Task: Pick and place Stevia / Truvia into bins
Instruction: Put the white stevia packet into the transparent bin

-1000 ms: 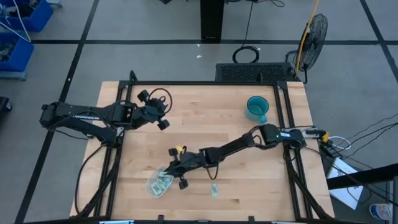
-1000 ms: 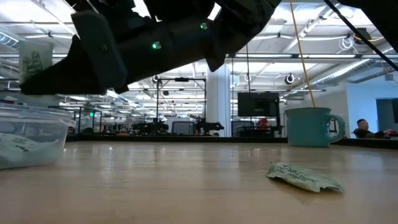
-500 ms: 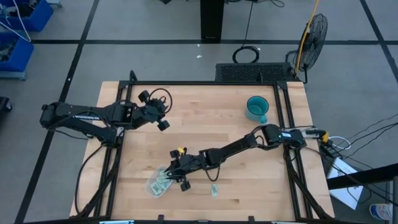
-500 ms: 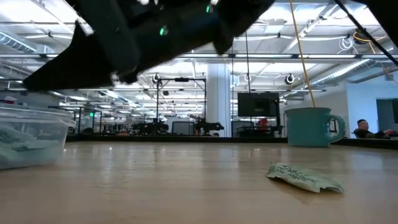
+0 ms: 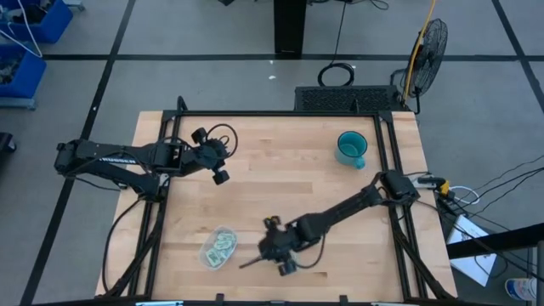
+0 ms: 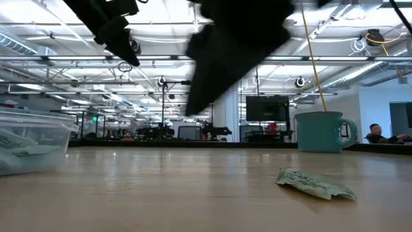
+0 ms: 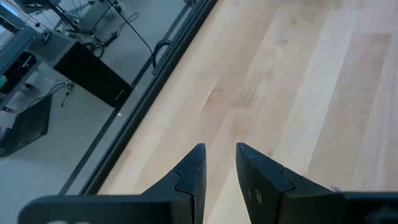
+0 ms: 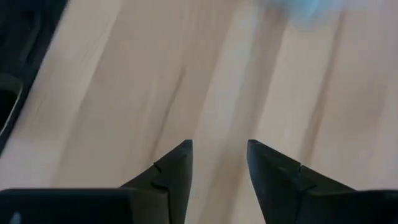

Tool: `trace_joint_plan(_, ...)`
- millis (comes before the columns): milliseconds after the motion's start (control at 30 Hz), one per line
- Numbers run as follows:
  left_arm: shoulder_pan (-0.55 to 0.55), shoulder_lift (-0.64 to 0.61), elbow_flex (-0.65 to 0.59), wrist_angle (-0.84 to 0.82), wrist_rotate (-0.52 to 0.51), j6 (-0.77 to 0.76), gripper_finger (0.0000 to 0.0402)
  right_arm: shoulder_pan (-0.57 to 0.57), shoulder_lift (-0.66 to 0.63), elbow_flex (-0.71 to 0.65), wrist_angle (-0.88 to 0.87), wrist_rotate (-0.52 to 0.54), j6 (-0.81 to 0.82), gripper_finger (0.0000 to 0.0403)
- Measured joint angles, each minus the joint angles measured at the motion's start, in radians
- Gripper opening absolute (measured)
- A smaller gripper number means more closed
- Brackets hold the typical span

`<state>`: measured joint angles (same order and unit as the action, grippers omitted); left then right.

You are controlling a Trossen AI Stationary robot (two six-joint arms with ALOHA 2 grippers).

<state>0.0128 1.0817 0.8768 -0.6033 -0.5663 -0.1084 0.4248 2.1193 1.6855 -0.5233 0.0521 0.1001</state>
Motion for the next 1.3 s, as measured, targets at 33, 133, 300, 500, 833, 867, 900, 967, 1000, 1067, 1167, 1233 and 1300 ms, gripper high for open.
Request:
trace_joint_plan(33,0.000,0.000,0.000,0.000,0.000,0.000,0.0095,0.014,-0.006,0.000,-0.050,0.000,0.040,0.0150)
trace_joint_plan(133,0.000,0.000,0.000,0.001,0.000,0.000,0.0095,0.058,-0.018,-0.001,-0.144,0.001,0.121,0.0161)
trace_joint_plan(300,0.000,0.000,0.000,0.002,0.000,-0.001,0.0095,0.109,-0.017,-0.039,-0.151,0.000,0.175,0.0176)
trace_joint_plan(500,0.000,0.000,0.000,0.011,0.000,-0.002,0.0095,0.112,-0.015,-0.148,-0.020,0.000,0.193,0.0174)
trace_joint_plan(833,0.000,0.000,0.000,0.009,0.000,-0.025,0.0095,0.099,-0.023,-0.224,-0.009,0.005,0.192,0.0147)
trace_joint_plan(867,0.000,0.000,0.000,0.009,0.000,-0.025,0.0095,0.100,-0.023,-0.224,-0.008,0.005,0.186,0.0139)
trace_joint_plan(900,0.000,0.000,0.000,0.009,0.000,-0.025,0.0095,0.100,-0.024,-0.224,-0.004,0.005,0.179,0.0131)
trace_joint_plan(967,0.000,0.000,0.000,0.009,0.000,-0.025,0.0095,0.100,-0.028,-0.226,0.007,0.003,0.168,0.0112)
trace_joint_plan(1000,0.000,0.000,0.000,0.009,0.000,-0.026,0.0095,0.099,-0.028,-0.226,0.013,0.001,0.167,0.0101)
trace_joint_plan(1067,0.000,0.000,0.000,0.009,0.000,-0.026,0.0095,0.094,-0.033,-0.227,0.021,0.000,0.163,0.0082)
trace_joint_plan(1167,0.000,0.000,0.000,0.009,0.000,-0.026,0.0095,0.080,-0.033,-0.227,0.026,-0.005,0.158,0.0055)
trace_joint_plan(1233,0.000,0.000,0.000,0.009,0.000,-0.026,0.0095,0.074,-0.033,-0.228,0.026,-0.006,0.148,0.0040)
trace_joint_plan(1300,0.000,0.000,0.000,0.009,0.000,-0.026,0.0095,0.065,-0.033,-0.228,0.027,-0.005,0.140,0.0028)
